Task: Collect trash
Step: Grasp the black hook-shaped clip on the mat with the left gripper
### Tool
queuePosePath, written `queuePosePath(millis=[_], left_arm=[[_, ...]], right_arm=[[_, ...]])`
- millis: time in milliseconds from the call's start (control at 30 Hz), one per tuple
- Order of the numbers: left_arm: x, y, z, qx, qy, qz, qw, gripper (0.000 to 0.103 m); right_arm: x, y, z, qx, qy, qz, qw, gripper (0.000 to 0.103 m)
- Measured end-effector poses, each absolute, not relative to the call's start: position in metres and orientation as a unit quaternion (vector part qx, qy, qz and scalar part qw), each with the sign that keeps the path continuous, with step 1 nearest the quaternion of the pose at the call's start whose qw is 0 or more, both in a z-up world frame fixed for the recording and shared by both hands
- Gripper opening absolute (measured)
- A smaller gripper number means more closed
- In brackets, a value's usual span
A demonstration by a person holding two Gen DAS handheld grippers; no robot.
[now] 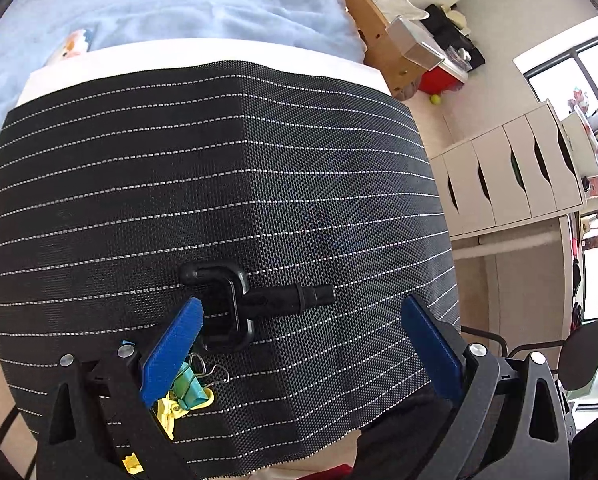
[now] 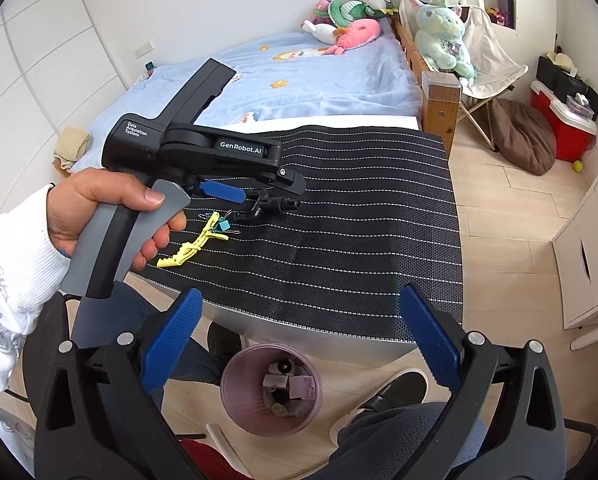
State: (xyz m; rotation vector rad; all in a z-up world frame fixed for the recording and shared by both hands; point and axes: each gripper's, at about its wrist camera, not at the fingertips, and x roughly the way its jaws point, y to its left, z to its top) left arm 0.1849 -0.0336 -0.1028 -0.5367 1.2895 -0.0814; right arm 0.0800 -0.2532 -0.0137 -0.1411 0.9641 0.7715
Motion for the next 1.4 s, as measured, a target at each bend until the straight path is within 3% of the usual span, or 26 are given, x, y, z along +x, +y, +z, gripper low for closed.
queuePosePath(millis=[267, 333, 800, 1400], left_arm=[[0.191, -0.038, -0.113, -0.237, 0.601, -0.023, 0.763, 0.094], [0.192, -0.040, -0.114, -0.233, 0.604, -0.020, 0.762, 0.082], [0.194, -0.040, -0.113, -0.186, 0.614, 0.010, 0.767, 0.059], [0.173, -0.023, -0.088, -0.180, 0.565, -0.001, 0.805, 0.059]], right_arm=[[0.082, -0.254, -0.016, -0.064, 0.454, 0.362, 0.811, 0.097], [0.082, -0.255, -0.016, -0.064, 0.455, 0.362, 0.811, 0.097], [0.080, -0.251, -0.019, -0.062, 0.456, 0.365, 0.809, 0.097], [0.076, -0.248, -0.016, -0.067, 0.456, 0.368, 0.808, 0.097]])
